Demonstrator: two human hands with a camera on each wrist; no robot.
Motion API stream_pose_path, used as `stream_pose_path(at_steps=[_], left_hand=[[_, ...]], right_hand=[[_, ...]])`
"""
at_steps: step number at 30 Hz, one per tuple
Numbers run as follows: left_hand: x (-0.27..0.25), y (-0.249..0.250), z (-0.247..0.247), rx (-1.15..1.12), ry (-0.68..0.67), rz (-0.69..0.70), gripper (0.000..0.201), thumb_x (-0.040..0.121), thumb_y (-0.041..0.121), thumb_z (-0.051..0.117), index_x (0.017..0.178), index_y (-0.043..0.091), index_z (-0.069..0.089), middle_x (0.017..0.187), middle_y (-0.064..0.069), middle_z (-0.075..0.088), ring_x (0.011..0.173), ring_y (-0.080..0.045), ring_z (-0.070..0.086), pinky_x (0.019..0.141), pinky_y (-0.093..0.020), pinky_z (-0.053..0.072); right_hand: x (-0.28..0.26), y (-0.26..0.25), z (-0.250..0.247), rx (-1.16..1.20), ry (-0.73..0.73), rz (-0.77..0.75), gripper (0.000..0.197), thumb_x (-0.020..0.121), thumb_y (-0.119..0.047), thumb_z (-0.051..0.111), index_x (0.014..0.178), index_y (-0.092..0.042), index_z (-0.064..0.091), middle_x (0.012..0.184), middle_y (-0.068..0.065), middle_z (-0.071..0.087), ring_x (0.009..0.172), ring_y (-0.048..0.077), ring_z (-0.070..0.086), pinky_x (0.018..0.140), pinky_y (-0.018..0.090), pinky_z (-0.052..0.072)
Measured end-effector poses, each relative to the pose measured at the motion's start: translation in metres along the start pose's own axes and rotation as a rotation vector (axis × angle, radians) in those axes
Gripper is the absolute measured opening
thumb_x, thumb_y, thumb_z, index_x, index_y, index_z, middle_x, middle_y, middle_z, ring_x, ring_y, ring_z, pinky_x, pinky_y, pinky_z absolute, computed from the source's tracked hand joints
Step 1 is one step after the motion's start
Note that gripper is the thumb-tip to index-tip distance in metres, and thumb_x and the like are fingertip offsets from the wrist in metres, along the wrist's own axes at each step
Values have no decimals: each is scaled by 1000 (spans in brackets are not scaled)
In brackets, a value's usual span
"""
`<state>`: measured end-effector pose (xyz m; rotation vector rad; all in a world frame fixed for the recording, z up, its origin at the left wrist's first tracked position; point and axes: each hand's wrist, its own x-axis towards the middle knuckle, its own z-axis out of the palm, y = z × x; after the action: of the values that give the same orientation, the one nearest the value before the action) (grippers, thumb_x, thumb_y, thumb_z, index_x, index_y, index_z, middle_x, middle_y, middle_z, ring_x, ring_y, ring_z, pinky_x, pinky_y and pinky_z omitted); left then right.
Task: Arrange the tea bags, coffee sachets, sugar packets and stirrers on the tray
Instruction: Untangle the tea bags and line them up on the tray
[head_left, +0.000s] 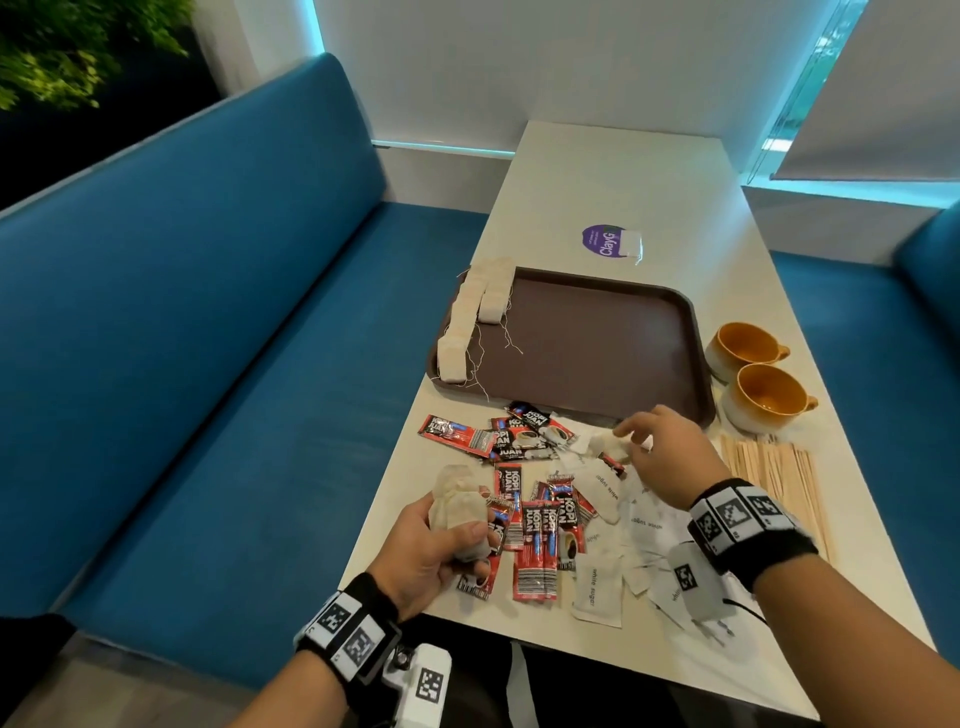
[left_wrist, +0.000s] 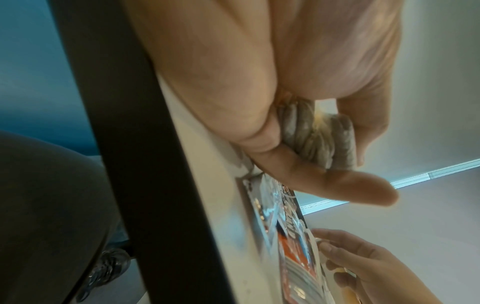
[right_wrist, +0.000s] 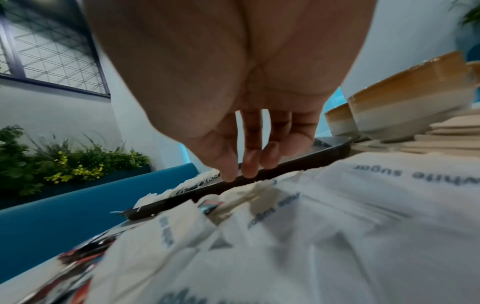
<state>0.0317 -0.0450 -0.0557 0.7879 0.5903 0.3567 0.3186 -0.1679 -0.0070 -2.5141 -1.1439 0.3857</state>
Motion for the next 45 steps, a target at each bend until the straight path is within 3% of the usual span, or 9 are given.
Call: stream_pose_path(at_steps=[7,14,17,20,26,33,38,42,45], left_hand=[[-1,1,0,-11,13,5,54,74,0,78,122,-8,53,87,-24,63,75,-31,63,50,-34,55],[-1,1,1,-17,2,10,50,75,-2,77,119,-7,54,89,-23,63,76,-31,63,50,-34,55],[-1,2,1,-18,-8,12,52,74,-2,77,120,-7,53,87,-22,64,76,-30,64,50,-34,55],[-1,2,0,-10,-4,12,58,74,0,79,124,-8,51,87,-22,64,76,-30,64,50,-34,55],[-1,2,0,6,-10,16,75,65,13,93,125,-7,52,91,-24,62,76,-29,66,52,-34,56],[-1,-1,0,4,82,3,42,88,17,75,123,1,58,91,-22,69,68,-27,65,56,-34,56],[-2,2,0,-6,46,40,40,99,26,63,128,-2,62,119,-32,68,99,-39,69,81,-45,59],[-2,1,-1,-55,35,-27,60,94,58,58,120,5,69,92,-23,69,72,-31,66,58,-36,56],[-2,-1,-5,-27,-12,-21,62,78,40,84,123,4,62,89,-16,64,72,-25,60,53,-33,52]], right_hand=[[13,-10,4,-201,-176,47,34,96,-39,63,130,-36,60,105,-7,44,88,11,56,79,27,50],[10,-11,-7,27,-37,142,15,87,-38,76,83,-29,64,103,-4,45,97,18,55,75,29,51],[1,-8,-23,187,61,130,16,85,-35,79,81,-25,68,100,-6,54,94,14,57,74,26,42],[-9,-15,-42,467,114,130,20,84,-36,81,87,-19,71,87,-1,71,81,16,68,69,28,56],[-30,-52,-57,671,-2,66,12,87,-13,77,99,-12,74,83,13,74,69,22,72,62,28,62],[-63,-115,-10,551,-463,-184,15,97,-5,63,101,-11,76,85,4,77,68,23,75,73,35,63],[-65,-141,14,462,-609,-260,11,90,-14,75,93,-25,74,84,1,76,71,24,71,74,35,62],[-54,-145,29,377,-424,-223,14,84,-16,81,96,-21,75,85,0,76,79,17,72,78,38,61],[-52,-145,31,402,-363,-221,14,84,-18,81,95,-24,75,86,-3,75,79,14,71,78,35,60]])
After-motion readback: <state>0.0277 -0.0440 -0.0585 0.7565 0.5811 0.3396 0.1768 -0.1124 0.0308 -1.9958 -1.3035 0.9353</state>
